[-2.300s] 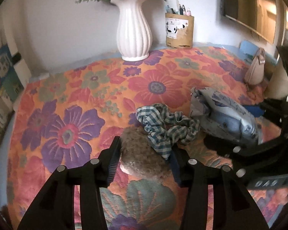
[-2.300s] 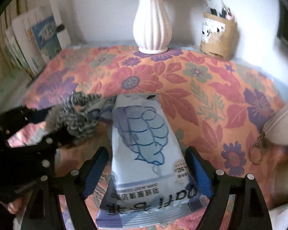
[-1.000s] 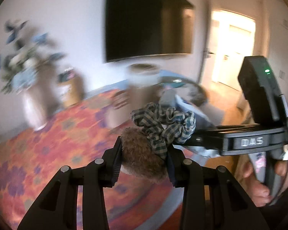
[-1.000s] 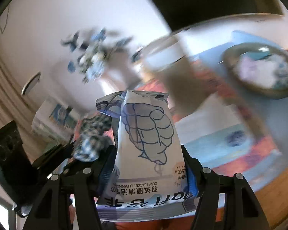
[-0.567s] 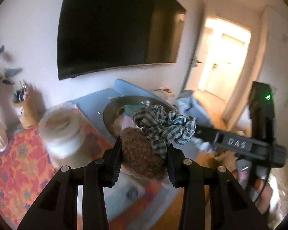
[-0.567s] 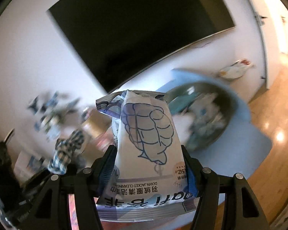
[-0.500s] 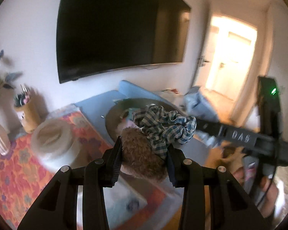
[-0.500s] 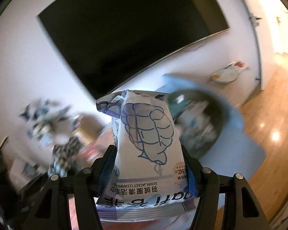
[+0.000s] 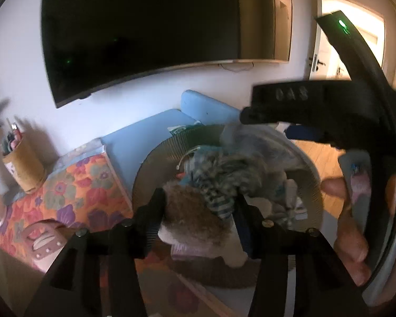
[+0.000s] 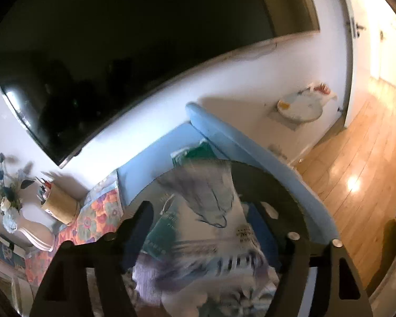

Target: Organize soft objects

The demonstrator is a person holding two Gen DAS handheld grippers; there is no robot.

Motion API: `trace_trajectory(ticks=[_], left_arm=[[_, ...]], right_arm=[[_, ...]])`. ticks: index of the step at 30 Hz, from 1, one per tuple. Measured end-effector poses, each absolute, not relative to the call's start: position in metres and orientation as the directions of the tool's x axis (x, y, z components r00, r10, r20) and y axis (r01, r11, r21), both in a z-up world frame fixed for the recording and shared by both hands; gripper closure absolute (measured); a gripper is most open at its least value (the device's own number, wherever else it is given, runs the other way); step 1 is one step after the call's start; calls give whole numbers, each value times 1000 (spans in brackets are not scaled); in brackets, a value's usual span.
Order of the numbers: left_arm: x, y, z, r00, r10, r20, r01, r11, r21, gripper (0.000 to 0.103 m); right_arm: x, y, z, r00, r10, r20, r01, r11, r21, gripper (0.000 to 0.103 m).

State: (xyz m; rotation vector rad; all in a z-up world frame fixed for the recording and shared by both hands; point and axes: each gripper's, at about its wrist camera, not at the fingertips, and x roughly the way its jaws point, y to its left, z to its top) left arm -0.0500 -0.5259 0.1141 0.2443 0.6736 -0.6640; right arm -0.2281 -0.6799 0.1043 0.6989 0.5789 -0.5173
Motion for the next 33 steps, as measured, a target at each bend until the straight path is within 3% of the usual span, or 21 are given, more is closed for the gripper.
trace_trajectory(ticks=[3, 13, 17, 21, 24, 30, 33], left_arm=[[-51, -530, 107, 572, -488, -659, 661, 750, 17, 33], [-123, -495, 140, 547, -597, -587, 748, 664, 21, 32], [-163, -445, 154, 548, -636, -543, 769, 638, 28, 26], [-189, -390, 157, 560, -643, -522, 765, 644, 27, 25], [-202, -346, 158, 592, -627, -506, 743, 668, 43, 25], [-214, -258, 162, 769, -496, -404, 586, 799, 135, 0], [-211, -213, 166, 839, -400, -368, 483, 859, 168, 0]], right_arm=[[-231, -686, 99, 739, -223, -636, 598, 653, 465, 29], [-300, -636, 121, 784, -258, -564, 578, 634, 513, 29], [-335, -593, 131, 793, -287, -537, 580, 624, 523, 17], [-359, -540, 127, 786, -285, -548, 584, 634, 507, 17], [-362, -500, 123, 800, -237, -551, 542, 680, 494, 17], [-328, -402, 112, 759, -142, -635, 424, 848, 317, 17], [-297, -345, 105, 752, -66, -656, 303, 919, 254, 17]])
